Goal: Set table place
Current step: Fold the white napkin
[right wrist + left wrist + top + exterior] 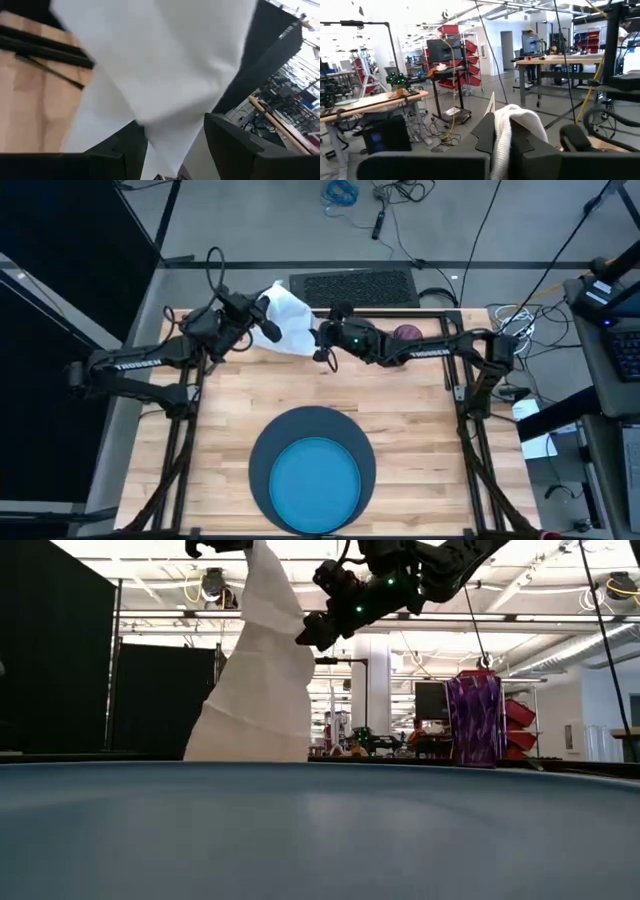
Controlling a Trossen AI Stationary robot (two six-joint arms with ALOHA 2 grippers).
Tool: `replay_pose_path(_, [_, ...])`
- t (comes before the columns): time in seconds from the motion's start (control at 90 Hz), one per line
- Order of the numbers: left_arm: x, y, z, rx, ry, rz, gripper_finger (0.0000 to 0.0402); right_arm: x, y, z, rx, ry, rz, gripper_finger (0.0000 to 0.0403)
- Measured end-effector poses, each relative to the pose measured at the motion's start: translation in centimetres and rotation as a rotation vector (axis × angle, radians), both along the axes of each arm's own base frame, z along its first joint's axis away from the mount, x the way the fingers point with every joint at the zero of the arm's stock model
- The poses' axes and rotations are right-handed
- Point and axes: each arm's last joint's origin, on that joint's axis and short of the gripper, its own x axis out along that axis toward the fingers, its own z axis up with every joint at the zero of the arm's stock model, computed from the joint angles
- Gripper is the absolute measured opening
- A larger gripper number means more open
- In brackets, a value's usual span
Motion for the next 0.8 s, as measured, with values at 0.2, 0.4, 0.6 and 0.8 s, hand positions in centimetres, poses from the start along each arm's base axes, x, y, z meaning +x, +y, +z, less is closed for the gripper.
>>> replay_pose_path(0.2, [0.06, -0.13, -0.12, 0.003, 0.019, -0.004, 0.0000, 0.02, -0.09, 0.42, -0.009, -0.043, -0.002, 0.0178])
replay_pose_path(0.4, [0.11, -0.11, -0.49, -0.008, 0.059, 0.000, 0.0000, -0.13, -0.28, 0.95, -0.041, -0.081, -0.085, 0.0155])
replay_pose_path(0.6, [0.11, -0.11, -0.52, -0.008, 0.062, 0.001, 0.0000, -0.24, -0.52, 0.47, -0.007, -0.050, -0.095, 0.0030])
replay_pose_path(0.8, [0.11, -0.10, -0.62, -0.011, 0.073, 0.004, 0.0000, -0.31, -0.48, 0.40, 0.008, -0.039, -0.088, 0.0001])
